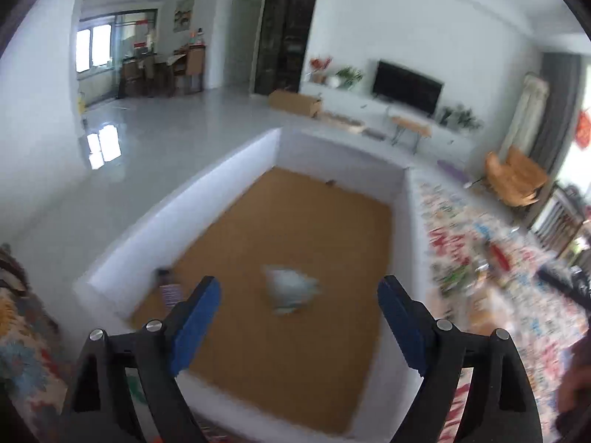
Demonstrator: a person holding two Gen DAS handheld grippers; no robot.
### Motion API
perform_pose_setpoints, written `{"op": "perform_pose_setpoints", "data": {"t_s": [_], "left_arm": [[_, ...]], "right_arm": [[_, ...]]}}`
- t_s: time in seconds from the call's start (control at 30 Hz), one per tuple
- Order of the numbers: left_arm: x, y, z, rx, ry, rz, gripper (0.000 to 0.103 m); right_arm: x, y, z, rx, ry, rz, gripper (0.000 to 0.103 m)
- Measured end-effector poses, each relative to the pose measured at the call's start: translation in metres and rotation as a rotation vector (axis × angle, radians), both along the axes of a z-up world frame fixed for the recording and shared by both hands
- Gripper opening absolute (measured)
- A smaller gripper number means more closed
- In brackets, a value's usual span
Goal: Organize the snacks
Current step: 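Withdraw the open left tool from the box back over the bed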
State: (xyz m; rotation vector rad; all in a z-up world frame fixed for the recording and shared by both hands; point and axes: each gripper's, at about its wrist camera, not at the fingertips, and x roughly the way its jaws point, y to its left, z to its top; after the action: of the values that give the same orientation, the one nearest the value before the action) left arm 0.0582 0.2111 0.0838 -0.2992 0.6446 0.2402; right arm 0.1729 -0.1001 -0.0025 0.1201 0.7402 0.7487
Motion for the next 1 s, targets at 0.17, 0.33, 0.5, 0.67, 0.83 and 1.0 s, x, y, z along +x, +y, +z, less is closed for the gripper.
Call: {"op": "perform_pose_setpoints", "data": {"t_s": [0.17, 0.33, 0.5, 0.67, 0.83, 1.0], "left_arm": [[0.038, -0.055, -0.004, 0.087, -0.022, -0.106, 0.087], [0.076, -0.099, -0.028, 0.23, 0.084, -0.119, 0.087], [0.051, -0.101, -0.034, 0.226, 0.09, -0.112, 0.087], [0.039, -0.093, -0.043, 0.13, 0.076, -0.088, 0.087], [0.043, -0.115, -0.044, 0.212, 0.101, -0.136, 0.087], [0.006, -0.155, -0.016, 0.395, -0.062, -0.063, 0.088]], "right_arm": [[0.009, -0.107, -0.084, -0.38, -0.046, -0.27, 0.074], [0.006, -0.215, -0.118, -0.499, -0.01, -0.486, 0.074], [-0.002, -0.257, -0.132, -0.484, 0.035, -0.569, 0.074], [0.012, -0.268, -0.141, -0.458, 0.093, -0.6, 0.082], [0.009, -0.266, -0.139, -0.472, 0.091, -0.615, 0.084], [0.013, -0.268, -0.14, -0.468, 0.093, -0.615, 0.084]]}}
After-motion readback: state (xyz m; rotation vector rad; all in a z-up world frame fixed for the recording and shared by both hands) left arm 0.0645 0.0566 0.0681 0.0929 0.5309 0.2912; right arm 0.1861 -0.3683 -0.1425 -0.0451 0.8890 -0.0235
